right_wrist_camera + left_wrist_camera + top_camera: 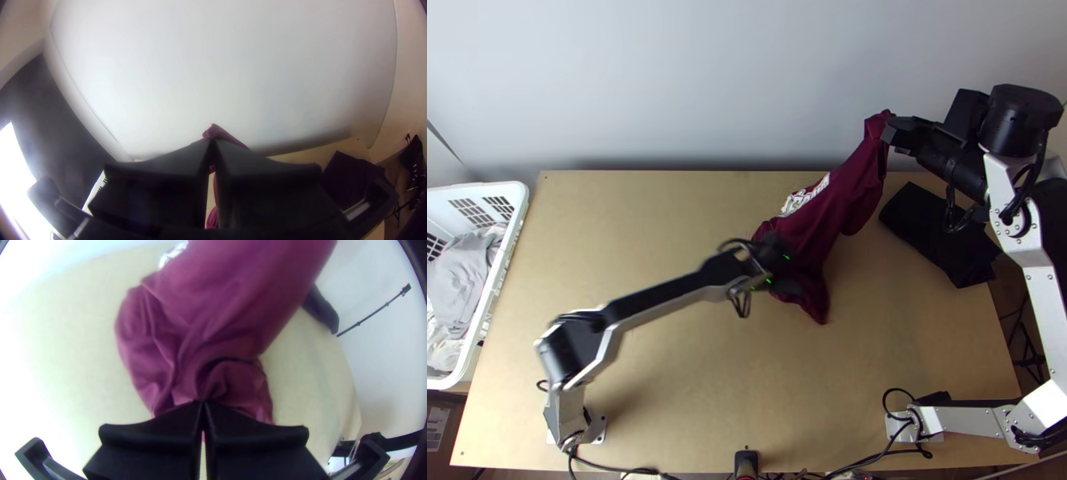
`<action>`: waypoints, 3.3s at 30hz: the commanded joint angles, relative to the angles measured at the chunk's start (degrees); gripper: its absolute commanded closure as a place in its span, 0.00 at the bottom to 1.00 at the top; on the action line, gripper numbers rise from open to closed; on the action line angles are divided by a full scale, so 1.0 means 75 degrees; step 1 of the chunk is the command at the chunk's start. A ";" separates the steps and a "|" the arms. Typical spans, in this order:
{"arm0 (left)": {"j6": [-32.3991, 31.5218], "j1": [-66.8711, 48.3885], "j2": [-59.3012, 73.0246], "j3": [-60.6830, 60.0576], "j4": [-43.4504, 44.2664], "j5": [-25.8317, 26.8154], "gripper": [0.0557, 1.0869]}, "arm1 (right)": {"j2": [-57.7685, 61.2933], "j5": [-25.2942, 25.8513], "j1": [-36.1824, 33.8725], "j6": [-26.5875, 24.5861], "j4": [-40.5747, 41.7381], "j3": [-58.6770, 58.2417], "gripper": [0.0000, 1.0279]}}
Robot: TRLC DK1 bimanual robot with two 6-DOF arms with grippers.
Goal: Fold the t-shirt
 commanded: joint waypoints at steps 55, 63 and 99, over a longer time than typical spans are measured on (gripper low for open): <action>0.2756 0.3891 -0.3178 -0.3923 0.0331 0.1666 0.06 | 0.0209 -0.0017 0.0218 0.0229 0.0125 0.0468 0.97; 0.3752 0.2989 -0.2896 -0.3923 0.1058 0.0190 0.06 | 0.0162 -0.0029 0.0090 0.0276 0.0125 0.0374 0.97; 0.4936 0.2743 -0.1244 -0.3607 0.2804 -0.2002 0.27 | -0.0072 -0.0029 -0.0028 0.0299 0.0125 -0.0095 0.97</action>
